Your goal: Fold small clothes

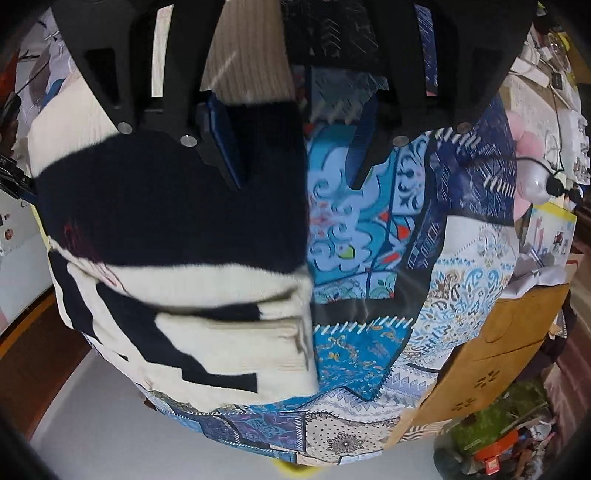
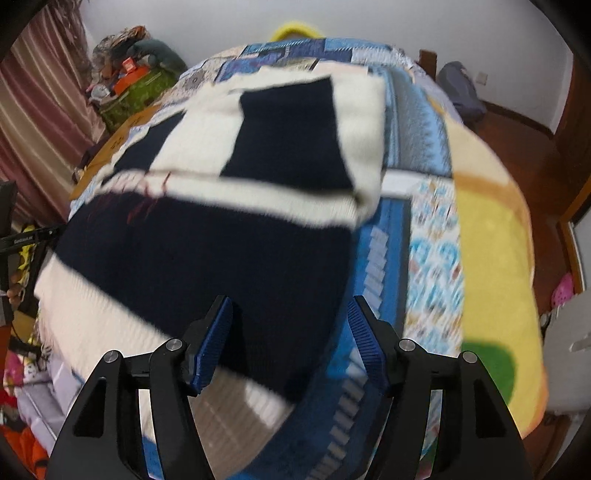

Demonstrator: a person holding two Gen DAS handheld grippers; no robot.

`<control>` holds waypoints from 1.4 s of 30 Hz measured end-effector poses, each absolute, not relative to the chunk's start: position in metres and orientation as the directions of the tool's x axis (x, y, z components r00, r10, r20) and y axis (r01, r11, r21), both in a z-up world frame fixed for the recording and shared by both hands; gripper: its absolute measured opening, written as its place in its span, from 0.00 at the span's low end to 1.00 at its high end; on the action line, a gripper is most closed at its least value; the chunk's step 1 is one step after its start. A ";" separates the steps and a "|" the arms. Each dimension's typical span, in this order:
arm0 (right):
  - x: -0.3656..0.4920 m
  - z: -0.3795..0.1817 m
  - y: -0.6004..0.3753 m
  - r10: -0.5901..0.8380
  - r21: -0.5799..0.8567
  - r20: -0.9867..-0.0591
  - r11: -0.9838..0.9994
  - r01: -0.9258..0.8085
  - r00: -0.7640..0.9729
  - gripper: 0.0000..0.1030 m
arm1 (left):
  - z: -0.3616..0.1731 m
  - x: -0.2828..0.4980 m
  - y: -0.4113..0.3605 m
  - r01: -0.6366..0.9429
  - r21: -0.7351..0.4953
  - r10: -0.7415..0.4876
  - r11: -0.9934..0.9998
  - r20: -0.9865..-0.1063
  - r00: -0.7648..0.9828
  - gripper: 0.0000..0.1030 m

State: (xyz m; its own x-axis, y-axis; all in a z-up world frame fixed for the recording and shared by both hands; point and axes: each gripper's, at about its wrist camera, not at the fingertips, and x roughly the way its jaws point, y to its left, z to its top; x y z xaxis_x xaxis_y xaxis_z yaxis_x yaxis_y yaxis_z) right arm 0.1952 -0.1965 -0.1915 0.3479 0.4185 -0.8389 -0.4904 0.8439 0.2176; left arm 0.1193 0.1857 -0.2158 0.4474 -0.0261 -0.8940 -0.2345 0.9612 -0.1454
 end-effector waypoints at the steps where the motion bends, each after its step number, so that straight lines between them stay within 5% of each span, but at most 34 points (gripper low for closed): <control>1: 0.192 -0.192 -0.197 0.428 0.226 -0.835 0.840 -0.494 0.346 0.59 | -0.217 0.118 0.184 -0.239 -0.149 -0.029 0.960 -0.895 0.445 0.56; 3: 0.187 -0.191 -0.198 0.450 0.250 -0.832 0.826 -0.504 0.325 0.59 | -0.217 0.114 0.184 -0.246 -0.184 -0.059 0.952 -0.896 0.440 0.55; 8: 0.184 -0.193 -0.199 0.513 0.329 -0.813 0.794 -0.511 0.274 0.38 | -0.213 0.106 0.172 -0.174 -0.222 -0.128 0.959 -0.893 0.432 0.54; 10: 0.184 -0.191 -0.199 0.530 0.342 -0.803 0.784 -0.518 0.273 0.23 | -0.209 0.103 0.165 -0.132 -0.219 -0.143 0.967 -0.892 0.429 0.42; 13: 0.182 -0.185 -0.197 0.535 0.335 -0.795 0.780 -0.529 0.286 0.14 | -0.204 0.103 0.159 -0.099 -0.213 -0.151 0.972 -0.891 0.429 0.19; 16: 0.186 -0.176 -0.195 0.551 0.334 -0.777 0.772 -0.542 0.306 0.12 | -0.194 0.105 0.156 -0.092 -0.190 -0.129 0.978 -0.883 0.452 0.10; 29: 0.240 -0.114 -0.168 0.561 0.243 -0.700 0.769 -0.591 0.442 0.09 | -0.118 0.189 0.193 -0.154 -0.314 -0.155 0.937 -0.767 0.622 0.08; 42: 0.349 -0.148 -0.152 0.451 0.236 -0.785 0.851 -0.469 0.424 0.10 | -0.191 0.290 0.234 -0.297 -0.232 -0.065 0.926 -0.874 0.481 0.07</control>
